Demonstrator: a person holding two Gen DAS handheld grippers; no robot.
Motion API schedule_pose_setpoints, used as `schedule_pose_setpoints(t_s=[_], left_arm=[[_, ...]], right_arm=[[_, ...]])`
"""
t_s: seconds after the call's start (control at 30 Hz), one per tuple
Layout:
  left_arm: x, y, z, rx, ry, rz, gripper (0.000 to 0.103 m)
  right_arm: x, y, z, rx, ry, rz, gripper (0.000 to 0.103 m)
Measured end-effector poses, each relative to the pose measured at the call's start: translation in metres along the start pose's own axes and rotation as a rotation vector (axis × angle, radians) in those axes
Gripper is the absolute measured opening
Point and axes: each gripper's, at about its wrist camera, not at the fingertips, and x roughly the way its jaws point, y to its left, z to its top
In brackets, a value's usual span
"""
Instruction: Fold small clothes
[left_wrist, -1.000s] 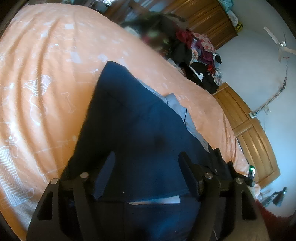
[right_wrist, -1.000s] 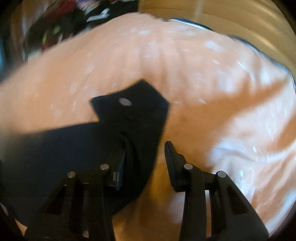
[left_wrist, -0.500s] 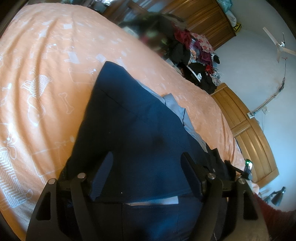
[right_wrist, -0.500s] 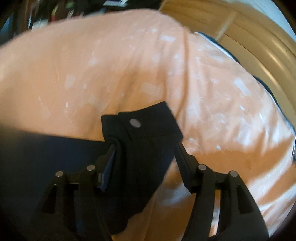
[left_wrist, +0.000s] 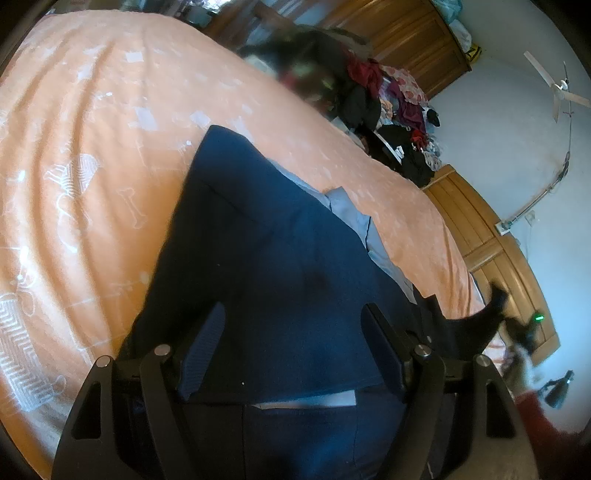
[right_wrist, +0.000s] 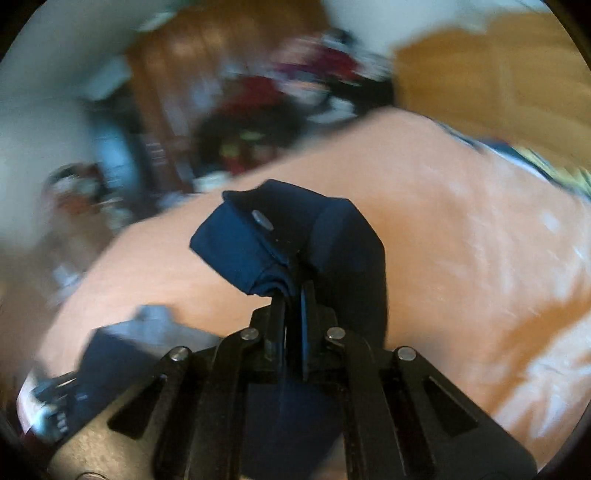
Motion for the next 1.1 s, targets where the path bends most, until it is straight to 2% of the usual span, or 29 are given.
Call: schedule_pose_setpoints(t_s=[0.13,0.3,0.4,0.5,0.53,0.57,0.6,0.67,0.7,0.83,0.93,1.03,1.1], left_arm=[[-0.01,-0.004,0.001,-0.028,-0.007,-0.011,0.084],[-0.054,-0.014,0.001,-0.066,-0.101,-0.057,0.091],[-0.073,-0.019,0.004,-0.062,-0.136,-0.056,0.093],[-0.074,-0.021,0.008,-0.044,-0.124,-0.038,0.095],[-0.073,-0.021,0.009,-0.046,-0.12,-0.033,0.095],[-0.07,-0.019,0.009,-0.055,-0.114,-0.032,0.095],[-0.068,-0.019,0.009,-0.06,-0.11,-0.029,0.095],[-0.065,-0.02,0.007,-0.074,-0.107,-0.034,0.095],[-0.063,-0.022,0.005,-0.08,-0.104,-0.044,0.095],[-0.047,-0.03,0.001,-0.075,-0.052,-0.068,0.095],[-0.03,-0.043,0.001,-0.065,-0.003,-0.093,0.095],[-0.009,-0.059,-0.001,-0.064,0.052,-0.119,0.09],[0.009,-0.069,-0.004,-0.056,0.099,-0.095,0.09]], right_arm=[[0.034,0.129,0.011,-0.145,0.029,0.197,0.006],[0.114,0.237,-0.011,-0.188,0.133,0.344,0.007],[0.173,0.26,-0.022,-0.187,0.201,0.416,0.009],[0.212,0.279,-0.049,-0.206,0.294,0.499,0.012],[0.229,0.29,-0.064,-0.235,0.37,0.526,0.022],[0.229,0.297,-0.078,-0.266,0.406,0.502,0.03],[0.227,0.297,-0.088,-0.306,0.415,0.458,0.042],[0.219,0.272,-0.087,-0.329,0.399,0.454,0.043],[0.202,0.259,-0.089,-0.314,0.383,0.459,0.046],[0.154,0.229,-0.107,-0.25,0.307,0.382,0.065],[0.129,0.177,-0.122,-0.138,0.311,0.31,0.068],[0.115,0.139,-0.144,-0.022,0.339,0.259,0.068],[0.113,0.123,-0.156,0.033,0.359,0.238,0.068]])
